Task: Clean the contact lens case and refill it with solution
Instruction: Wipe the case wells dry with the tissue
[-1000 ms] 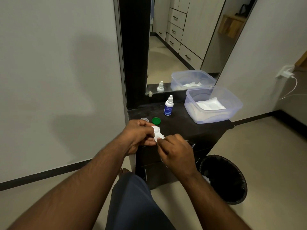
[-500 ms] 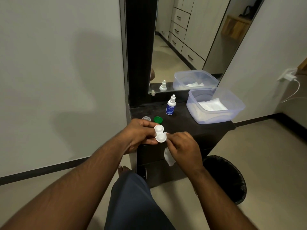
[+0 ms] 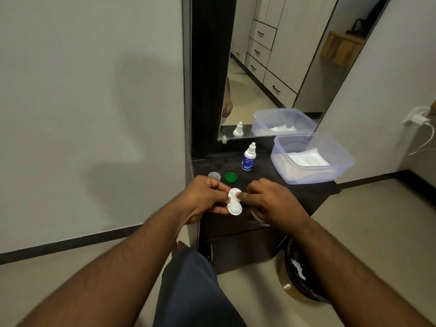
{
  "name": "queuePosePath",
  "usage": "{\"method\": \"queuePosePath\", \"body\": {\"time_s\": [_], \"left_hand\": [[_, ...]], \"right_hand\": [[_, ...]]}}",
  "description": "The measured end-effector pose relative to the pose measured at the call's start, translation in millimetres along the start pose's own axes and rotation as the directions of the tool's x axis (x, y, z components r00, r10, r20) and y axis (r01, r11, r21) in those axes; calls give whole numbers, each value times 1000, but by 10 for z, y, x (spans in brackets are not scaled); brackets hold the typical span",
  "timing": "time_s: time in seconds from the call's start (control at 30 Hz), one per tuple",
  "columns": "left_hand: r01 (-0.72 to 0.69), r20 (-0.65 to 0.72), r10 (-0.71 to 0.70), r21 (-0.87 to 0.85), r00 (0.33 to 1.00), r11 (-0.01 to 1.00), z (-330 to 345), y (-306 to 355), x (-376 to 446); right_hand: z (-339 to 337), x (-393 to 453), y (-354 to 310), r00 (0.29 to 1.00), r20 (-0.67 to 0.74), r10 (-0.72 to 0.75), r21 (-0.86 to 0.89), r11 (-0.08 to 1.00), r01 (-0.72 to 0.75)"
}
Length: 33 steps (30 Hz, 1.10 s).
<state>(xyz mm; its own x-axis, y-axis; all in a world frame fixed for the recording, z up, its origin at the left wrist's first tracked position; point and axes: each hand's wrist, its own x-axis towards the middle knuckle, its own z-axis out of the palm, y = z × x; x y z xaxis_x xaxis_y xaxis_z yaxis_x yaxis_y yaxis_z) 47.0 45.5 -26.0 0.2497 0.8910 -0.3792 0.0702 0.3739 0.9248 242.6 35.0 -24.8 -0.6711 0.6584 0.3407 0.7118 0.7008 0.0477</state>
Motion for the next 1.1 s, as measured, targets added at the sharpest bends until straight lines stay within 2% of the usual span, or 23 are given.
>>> {"method": "queuePosePath", "body": {"time_s": [0.23, 0.4, 0.6, 0.87, 1.1], "left_hand": [[-6, 41, 6, 2, 999, 1000, -38, -9, 17], [-10, 31, 9, 28, 999, 1000, -23, -2, 11], [-15, 60, 15, 15, 998, 1000, -33, -8, -6], [-21, 49, 19, 45, 999, 999, -25, -11, -4], [-26, 36, 26, 1, 999, 1000, -22, -32, 22]], "right_hand": [[-24, 141, -84, 995, 58, -76, -43, 996, 78], [2, 6, -41, 994, -19, -109, -79, 991, 107], [51, 105, -76, 983, -59, -176, -210, 964, 160], [-77, 78, 84, 939, 57, -340, -214, 914, 345], [-33, 131, 44, 938, 41, -344, -210, 915, 345]]}}
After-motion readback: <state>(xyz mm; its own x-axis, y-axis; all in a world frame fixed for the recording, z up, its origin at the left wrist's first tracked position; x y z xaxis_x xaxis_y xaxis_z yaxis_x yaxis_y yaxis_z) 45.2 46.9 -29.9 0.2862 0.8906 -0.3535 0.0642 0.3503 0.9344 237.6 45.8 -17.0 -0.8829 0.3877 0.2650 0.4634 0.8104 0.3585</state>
